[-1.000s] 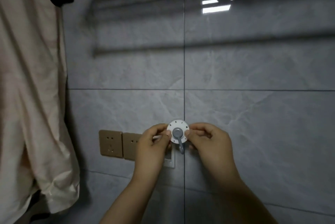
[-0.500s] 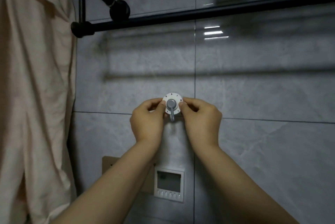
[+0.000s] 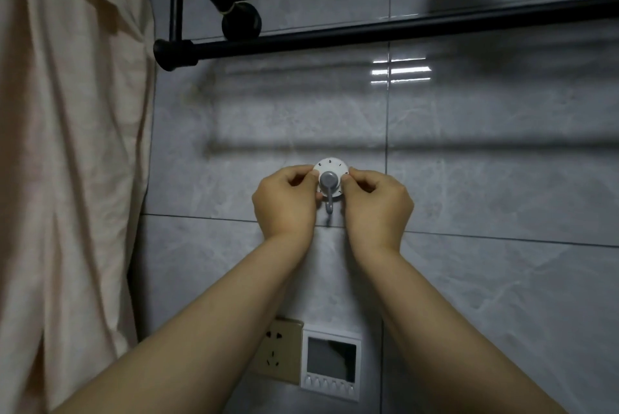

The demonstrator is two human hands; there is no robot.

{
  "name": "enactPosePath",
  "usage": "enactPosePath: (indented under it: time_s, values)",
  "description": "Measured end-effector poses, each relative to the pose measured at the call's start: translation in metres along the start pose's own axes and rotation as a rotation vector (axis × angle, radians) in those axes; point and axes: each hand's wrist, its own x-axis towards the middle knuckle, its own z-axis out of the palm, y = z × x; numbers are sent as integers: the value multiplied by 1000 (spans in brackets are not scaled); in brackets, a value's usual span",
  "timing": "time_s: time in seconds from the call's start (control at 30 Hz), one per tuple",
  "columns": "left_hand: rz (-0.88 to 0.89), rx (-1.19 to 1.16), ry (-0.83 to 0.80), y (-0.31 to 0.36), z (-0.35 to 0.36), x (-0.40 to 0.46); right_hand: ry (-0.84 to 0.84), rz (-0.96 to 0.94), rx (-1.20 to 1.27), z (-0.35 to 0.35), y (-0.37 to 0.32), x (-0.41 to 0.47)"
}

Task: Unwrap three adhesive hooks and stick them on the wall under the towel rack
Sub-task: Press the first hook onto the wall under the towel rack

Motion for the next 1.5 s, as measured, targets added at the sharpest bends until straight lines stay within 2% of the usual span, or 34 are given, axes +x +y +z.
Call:
enactPosePath:
  time_s: [0.5, 0.83, 1.0, 1.07, 1.13, 1.27, 1.37, 1.5]
  values:
    - [27, 112, 55, -9, -1, 17, -5, -30, -71, 8, -5, 8]
    - [50, 35, 0, -14, -1, 26, -24, -85, -105, 10, 0, 12]
    - [90, 117, -90, -10, -9, 35, -132, -91, -191, 6, -6, 25]
    - [161, 196, -157, -8, -13, 35, -176, -142, -249, 1, -10, 29]
    - [352, 350, -226, -9, -23, 33, -212, -266, -333, -5, -13, 30]
    - [834, 668, -428, -21, -52, 27, -395, -802, -635, -23, -9, 26]
    - [920, 885, -591, -28, -65, 30, -515, -989, -805, -34, -4, 24]
    - [962, 1021, -636, -29, -67, 35, -578, -993, -1035, -40, -1, 29]
